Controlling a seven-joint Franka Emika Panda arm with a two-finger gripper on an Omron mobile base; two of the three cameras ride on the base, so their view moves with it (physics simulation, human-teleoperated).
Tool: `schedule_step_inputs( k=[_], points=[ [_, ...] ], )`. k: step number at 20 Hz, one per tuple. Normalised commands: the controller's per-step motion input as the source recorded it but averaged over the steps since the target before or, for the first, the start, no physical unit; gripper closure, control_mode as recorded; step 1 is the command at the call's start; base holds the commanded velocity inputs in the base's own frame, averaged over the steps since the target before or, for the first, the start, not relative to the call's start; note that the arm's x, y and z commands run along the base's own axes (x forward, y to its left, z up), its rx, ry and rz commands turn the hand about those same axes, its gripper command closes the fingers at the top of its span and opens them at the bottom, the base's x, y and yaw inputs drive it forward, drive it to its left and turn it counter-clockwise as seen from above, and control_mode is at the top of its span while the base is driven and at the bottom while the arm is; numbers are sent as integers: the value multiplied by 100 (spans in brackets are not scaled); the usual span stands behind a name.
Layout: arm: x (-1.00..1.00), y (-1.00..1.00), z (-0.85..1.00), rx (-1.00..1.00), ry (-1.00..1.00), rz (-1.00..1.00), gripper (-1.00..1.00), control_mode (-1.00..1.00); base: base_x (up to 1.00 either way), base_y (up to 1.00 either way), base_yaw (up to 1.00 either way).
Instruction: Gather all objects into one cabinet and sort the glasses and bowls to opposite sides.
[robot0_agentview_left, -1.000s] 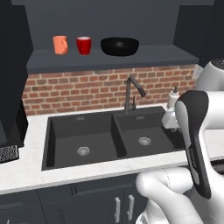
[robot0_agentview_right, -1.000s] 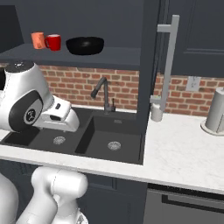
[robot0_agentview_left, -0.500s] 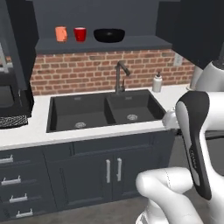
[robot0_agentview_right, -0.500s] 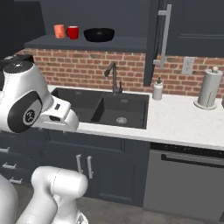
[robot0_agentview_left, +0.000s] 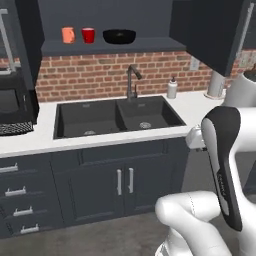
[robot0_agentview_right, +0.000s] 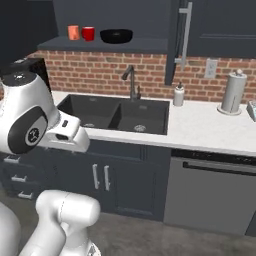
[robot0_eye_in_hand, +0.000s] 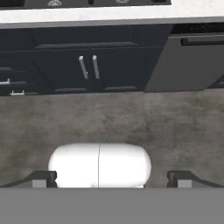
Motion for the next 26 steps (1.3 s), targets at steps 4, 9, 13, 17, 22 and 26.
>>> schedule_step_inputs(
  k=[4, 9, 13, 17, 22, 26],
  points=[
    [0, 0, 0, 0, 0, 0, -100, 100, 0, -25, -44],
    [0, 0, 0, 0, 0, 0, -100, 100, 0, -20, -65],
    [0, 0, 0, 0, 0, 0, -100, 100, 0, -5, -64],
    [0, 0, 0, 0, 0, 0, -100, 100, -1, -2, -43],
    [0, 0, 0, 0, 0, 0, -100, 100, -77, 37, -5],
    [0, 0, 0, 0, 0, 0, -100, 100, -100, 95, 18]
  ],
)
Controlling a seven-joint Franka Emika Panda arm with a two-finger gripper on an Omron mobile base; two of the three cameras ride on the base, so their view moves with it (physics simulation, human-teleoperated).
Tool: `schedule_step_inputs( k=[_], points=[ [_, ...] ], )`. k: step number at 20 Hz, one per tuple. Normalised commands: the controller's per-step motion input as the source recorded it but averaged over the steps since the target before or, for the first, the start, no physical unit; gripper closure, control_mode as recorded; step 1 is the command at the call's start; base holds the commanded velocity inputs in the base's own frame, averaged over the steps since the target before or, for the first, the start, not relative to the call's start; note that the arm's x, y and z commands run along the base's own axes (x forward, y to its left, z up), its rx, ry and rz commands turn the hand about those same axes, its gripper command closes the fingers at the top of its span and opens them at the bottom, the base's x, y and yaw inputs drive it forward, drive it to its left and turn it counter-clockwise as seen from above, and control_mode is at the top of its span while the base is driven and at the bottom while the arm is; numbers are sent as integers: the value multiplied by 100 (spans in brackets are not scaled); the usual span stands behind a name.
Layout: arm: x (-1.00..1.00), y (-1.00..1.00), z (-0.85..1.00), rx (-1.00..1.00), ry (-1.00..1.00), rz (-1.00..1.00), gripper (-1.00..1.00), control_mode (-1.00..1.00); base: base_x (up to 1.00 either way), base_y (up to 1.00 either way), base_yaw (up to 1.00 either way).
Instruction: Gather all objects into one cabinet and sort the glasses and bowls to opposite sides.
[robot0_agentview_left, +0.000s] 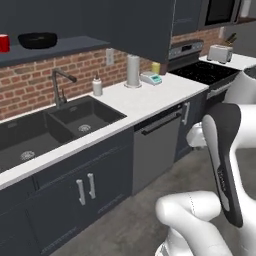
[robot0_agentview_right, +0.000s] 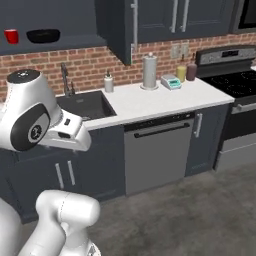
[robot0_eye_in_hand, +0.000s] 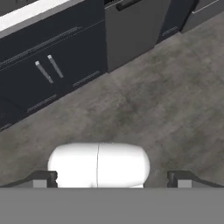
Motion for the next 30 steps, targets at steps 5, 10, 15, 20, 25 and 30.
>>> schedule_step_inputs(
  k=[5, 10, 15, 20, 25, 30],
  points=[
    [0, 0, 0, 0, 0, 0, -100, 100, -100, 100, 29],
    [0, 0, 0, 0, 0, 0, -100, 100, -92, 100, 24],
    [0, 0, 0, 0, 0, 0, -100, 100, -90, 100, 22],
    [0, 0, 0, 0, 0, 0, -100, 100, -38, 100, 19],
    [0, 0, 0, 0, 0, 0, -100, 100, 22, 73, 22],
    [0, 0, 0, 0, 0, 0, -100, 100, 59, 20, 31]
  ],
)
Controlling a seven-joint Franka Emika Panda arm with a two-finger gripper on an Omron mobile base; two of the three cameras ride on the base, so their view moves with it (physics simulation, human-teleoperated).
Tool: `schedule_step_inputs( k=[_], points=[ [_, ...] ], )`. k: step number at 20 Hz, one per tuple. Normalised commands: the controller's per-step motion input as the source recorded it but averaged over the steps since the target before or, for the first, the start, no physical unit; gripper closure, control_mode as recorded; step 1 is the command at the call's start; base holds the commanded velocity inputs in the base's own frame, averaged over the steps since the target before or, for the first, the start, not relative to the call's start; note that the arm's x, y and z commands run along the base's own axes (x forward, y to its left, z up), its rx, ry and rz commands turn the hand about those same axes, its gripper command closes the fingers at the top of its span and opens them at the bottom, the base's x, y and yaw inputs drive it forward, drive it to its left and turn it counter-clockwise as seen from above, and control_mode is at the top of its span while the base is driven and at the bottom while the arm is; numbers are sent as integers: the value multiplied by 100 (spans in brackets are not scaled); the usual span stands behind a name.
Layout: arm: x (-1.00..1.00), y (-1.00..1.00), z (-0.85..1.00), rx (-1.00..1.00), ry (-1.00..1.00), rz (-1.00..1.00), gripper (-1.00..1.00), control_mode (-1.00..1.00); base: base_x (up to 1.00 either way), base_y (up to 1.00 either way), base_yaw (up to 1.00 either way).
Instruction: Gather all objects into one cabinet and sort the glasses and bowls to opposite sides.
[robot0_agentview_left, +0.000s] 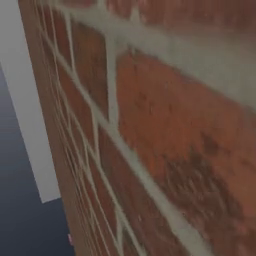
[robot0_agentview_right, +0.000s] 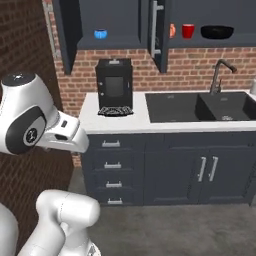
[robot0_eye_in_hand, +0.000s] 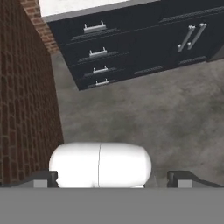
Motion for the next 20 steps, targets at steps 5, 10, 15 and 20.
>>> schedule_step_inputs(
  k=[5, 10, 15, 20],
  points=[
    [0, 0, 0, 0, 0, 0, -100, 100, 62, -13, 21],
    [0, 0, 0, 0, 0, 0, -100, 100, 57, -40, 20],
    [0, 0, 0, 0, 0, 0, -100, 100, 37, -66, 11],
    [0, 0, 0, 0, 0, 0, -100, 100, 39, -47, 11]
  ],
)
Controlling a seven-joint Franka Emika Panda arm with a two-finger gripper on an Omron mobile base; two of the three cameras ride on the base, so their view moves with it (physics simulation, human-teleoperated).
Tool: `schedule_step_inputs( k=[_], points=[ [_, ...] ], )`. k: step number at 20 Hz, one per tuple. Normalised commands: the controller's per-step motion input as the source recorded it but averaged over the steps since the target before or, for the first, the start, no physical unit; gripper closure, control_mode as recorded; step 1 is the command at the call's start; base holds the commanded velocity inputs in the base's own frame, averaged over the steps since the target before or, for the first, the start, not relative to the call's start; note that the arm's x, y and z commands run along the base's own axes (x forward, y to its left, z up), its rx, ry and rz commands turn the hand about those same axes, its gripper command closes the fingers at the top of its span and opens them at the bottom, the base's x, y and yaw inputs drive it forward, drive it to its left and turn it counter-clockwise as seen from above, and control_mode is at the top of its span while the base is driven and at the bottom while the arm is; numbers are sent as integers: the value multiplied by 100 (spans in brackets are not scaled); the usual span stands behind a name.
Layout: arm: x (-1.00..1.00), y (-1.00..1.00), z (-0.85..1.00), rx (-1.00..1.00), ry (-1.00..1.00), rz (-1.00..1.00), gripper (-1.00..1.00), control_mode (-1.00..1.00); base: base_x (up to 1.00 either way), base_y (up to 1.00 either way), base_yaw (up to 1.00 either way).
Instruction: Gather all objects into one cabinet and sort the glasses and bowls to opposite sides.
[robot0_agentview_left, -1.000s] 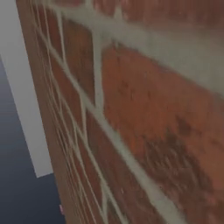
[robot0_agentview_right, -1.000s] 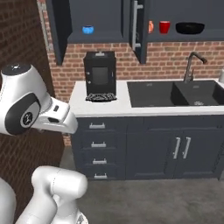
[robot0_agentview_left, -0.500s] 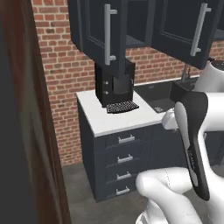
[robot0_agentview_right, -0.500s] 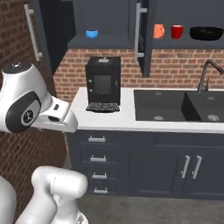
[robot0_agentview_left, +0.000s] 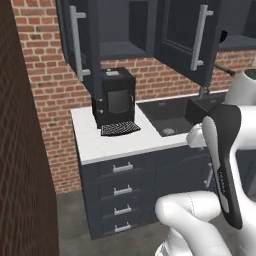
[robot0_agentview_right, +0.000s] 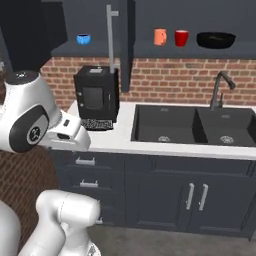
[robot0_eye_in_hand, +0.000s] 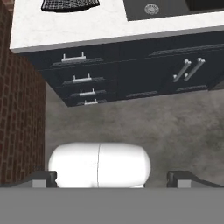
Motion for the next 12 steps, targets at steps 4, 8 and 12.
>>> schedule_step_inputs(
  k=[4, 8, 12],
  points=[
    [0, 0, 0, 0, 0, 0, -100, 100, 59, 0, 14],
    [0, 0, 0, 0, 0, 0, -100, 100, 50, 1, 13],
    [0, 0, 0, 0, 0, 0, -100, 100, 41, 7, 17]
  ],
)
